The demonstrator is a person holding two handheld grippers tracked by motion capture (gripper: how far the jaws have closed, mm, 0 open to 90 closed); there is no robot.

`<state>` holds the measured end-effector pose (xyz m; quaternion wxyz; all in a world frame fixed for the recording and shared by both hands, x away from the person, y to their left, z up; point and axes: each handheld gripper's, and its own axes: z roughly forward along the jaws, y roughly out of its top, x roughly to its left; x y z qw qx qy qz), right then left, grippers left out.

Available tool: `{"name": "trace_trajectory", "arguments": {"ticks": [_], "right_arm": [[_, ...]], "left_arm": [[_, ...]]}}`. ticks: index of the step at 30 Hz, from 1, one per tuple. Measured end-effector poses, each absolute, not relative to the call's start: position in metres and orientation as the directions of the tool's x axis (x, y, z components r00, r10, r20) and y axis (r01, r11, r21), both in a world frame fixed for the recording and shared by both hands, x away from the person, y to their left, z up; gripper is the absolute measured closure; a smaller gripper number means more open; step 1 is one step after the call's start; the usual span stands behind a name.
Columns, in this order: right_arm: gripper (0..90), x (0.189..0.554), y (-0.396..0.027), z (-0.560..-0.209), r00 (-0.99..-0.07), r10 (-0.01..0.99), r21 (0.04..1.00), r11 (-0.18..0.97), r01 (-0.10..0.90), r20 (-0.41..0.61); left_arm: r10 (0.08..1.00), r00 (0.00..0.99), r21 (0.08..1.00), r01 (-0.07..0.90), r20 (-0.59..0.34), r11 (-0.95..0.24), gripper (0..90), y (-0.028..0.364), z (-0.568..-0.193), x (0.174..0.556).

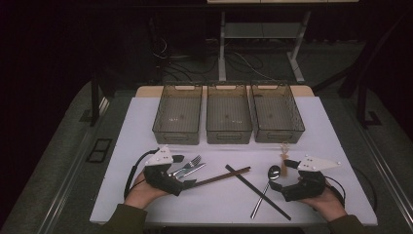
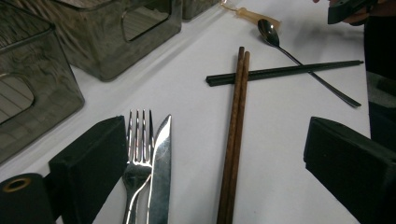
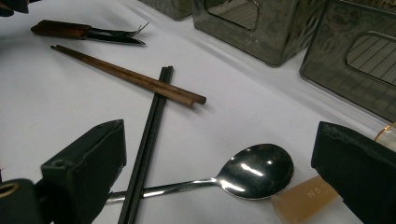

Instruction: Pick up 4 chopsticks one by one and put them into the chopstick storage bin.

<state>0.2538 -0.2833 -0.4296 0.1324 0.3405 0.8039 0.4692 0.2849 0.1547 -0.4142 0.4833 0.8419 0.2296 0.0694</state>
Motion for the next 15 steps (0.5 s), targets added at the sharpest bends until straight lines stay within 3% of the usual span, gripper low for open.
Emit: {"name": "trace_trajectory", "arguments": {"ticks": [15], "right_arm": [[3.5,0.254,-0.284,-0.429,-0.727,0.678,0.85,0.317,0.42,0.106]], "left_arm": [[0.434,0.893,0.851,0.314,-0.114,-0.421,20.8,0.139,-0.41,0.296]]}}
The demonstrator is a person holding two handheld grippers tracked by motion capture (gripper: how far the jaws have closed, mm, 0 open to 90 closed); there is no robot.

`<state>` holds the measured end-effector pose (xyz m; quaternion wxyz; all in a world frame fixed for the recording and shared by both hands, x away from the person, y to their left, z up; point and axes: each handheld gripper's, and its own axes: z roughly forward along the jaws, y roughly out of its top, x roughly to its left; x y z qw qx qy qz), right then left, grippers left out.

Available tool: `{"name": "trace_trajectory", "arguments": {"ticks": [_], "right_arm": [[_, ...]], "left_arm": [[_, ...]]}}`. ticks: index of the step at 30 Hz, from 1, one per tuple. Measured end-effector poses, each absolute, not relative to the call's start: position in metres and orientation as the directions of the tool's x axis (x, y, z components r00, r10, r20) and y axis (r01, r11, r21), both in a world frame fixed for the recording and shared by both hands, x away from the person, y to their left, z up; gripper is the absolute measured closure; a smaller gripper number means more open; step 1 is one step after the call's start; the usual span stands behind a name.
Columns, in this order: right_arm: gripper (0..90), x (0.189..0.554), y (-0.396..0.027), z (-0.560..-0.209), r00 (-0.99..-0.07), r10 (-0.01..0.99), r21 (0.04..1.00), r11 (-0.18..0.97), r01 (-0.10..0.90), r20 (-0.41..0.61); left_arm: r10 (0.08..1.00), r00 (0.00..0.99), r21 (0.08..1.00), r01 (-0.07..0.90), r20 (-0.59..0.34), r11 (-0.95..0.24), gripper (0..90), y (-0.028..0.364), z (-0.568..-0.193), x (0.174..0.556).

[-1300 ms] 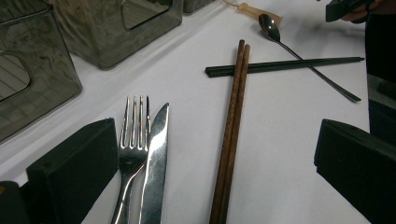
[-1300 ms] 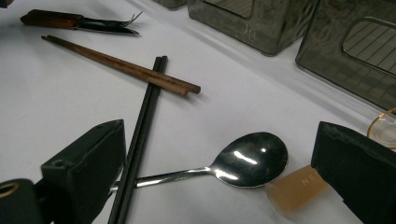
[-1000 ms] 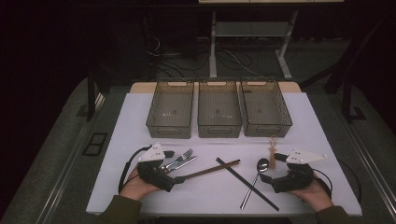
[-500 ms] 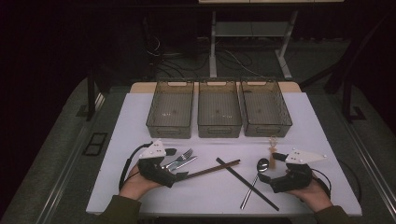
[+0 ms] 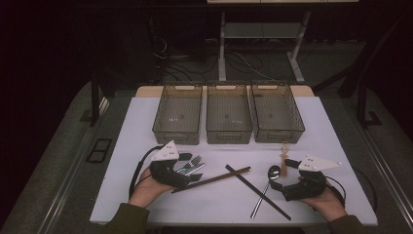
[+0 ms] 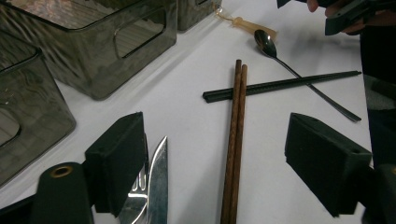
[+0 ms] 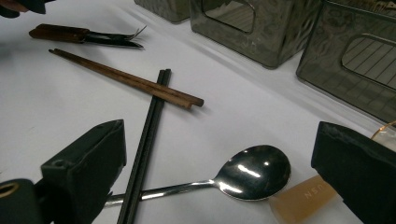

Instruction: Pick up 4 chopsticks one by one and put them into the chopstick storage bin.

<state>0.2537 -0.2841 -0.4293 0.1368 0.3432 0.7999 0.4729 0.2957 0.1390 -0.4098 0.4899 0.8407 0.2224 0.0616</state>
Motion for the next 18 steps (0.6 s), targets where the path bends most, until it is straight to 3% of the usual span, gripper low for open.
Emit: {"name": "trace_trajectory", "arguments": {"ticks": [7,18], "right_arm": [[3.4,0.254,-0.284,-0.43,-0.727,0.679,0.85,0.317,0.42,0.105],[3.4,0.254,-0.284,-0.43,-0.724,0.681,0.851,0.313,0.421,0.108]], "left_arm": [[0.417,0.9,0.851,0.317,-0.13,-0.419,32.1,0.134,-0.411,0.3],[0.383,0.911,0.849,0.318,-0.151,-0.422,42.4,0.115,-0.41,0.308]]}}
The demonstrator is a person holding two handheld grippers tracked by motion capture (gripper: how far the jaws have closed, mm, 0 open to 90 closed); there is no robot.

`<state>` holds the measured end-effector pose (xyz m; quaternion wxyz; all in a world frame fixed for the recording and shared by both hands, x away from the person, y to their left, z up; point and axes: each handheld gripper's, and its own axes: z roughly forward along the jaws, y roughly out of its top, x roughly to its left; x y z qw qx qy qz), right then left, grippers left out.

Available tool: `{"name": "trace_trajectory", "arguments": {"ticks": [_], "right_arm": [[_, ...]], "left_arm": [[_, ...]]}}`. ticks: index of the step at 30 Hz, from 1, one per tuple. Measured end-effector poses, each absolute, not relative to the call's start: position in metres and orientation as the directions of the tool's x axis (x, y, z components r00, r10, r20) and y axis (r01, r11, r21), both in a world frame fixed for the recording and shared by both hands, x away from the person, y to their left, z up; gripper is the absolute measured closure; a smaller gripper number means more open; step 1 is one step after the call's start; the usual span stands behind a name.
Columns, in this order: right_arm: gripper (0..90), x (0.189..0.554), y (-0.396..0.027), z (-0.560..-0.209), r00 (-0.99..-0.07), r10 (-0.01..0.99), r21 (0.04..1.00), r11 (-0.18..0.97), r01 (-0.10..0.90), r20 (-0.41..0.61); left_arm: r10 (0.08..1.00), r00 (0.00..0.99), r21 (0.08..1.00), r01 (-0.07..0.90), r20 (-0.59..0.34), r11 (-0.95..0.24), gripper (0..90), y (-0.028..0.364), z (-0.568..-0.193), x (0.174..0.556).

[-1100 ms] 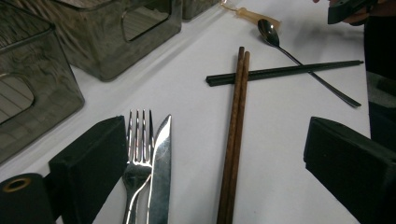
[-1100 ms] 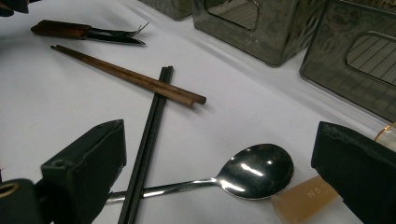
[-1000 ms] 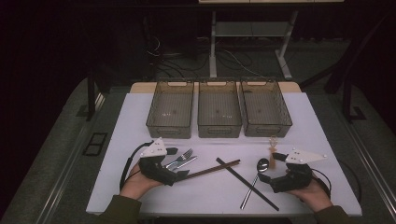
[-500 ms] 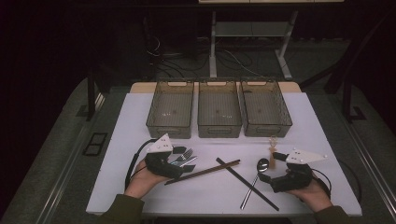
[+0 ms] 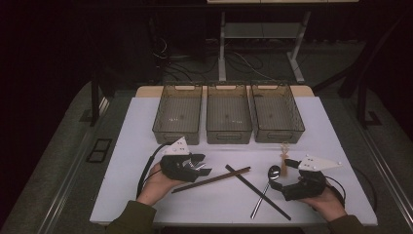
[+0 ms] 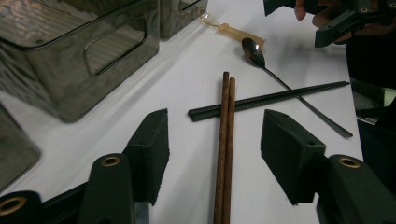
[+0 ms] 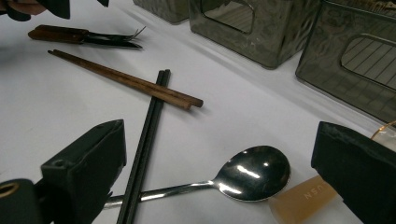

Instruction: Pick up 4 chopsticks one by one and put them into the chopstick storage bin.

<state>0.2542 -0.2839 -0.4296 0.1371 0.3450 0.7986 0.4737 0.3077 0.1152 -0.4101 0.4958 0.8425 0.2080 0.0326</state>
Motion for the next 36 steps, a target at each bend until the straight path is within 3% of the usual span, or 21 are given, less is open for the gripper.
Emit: {"name": "trace_trajectory", "arguments": {"ticks": [24,36], "right_arm": [[3.5,0.254,-0.285,-0.43,-0.722,0.684,0.854,0.307,0.421,0.11],[3.5,0.254,-0.284,-0.43,-0.727,0.678,0.852,0.312,0.42,0.11]], "left_arm": [[0.331,0.93,0.783,0.323,-0.159,-0.531,67.9,0.059,-0.421,0.328],[0.325,0.933,0.759,0.321,-0.153,-0.566,77.0,0.058,-0.424,0.325]]}}
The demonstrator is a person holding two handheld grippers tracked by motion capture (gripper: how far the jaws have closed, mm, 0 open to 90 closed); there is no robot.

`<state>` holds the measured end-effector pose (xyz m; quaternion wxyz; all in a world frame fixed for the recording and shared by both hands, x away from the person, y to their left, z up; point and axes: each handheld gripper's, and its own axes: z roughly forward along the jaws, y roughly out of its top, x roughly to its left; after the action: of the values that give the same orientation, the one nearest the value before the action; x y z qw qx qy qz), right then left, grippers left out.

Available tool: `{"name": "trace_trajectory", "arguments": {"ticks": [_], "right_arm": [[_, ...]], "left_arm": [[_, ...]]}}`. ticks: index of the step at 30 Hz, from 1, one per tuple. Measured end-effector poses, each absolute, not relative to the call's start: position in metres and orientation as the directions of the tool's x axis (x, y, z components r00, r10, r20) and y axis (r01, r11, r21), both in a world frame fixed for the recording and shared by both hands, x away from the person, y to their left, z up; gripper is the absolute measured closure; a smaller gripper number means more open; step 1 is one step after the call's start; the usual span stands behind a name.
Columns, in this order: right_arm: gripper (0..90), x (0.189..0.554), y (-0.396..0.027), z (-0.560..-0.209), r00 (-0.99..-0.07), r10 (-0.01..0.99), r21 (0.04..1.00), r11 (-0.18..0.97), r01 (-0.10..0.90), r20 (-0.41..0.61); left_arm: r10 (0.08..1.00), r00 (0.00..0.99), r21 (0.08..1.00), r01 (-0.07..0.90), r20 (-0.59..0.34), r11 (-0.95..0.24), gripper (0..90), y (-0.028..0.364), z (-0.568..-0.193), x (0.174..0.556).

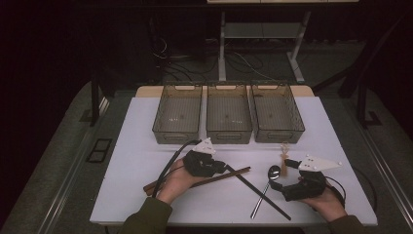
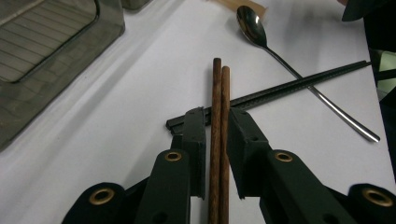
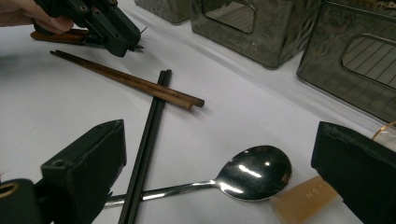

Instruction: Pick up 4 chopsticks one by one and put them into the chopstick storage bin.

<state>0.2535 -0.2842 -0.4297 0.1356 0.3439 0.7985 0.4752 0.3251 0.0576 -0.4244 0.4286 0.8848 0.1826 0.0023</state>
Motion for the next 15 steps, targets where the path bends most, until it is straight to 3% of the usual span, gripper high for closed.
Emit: {"name": "trace_trajectory", "arguments": {"ticks": [15], "right_arm": [[3.4,0.2534,-0.2837,-0.4299,-0.729,0.676,0.852,0.314,0.418,0.108]], "left_arm": [[0.309,0.937,0.721,0.325,-0.16,-0.612,79.4,0.0536,-0.4334,0.3262]]}}
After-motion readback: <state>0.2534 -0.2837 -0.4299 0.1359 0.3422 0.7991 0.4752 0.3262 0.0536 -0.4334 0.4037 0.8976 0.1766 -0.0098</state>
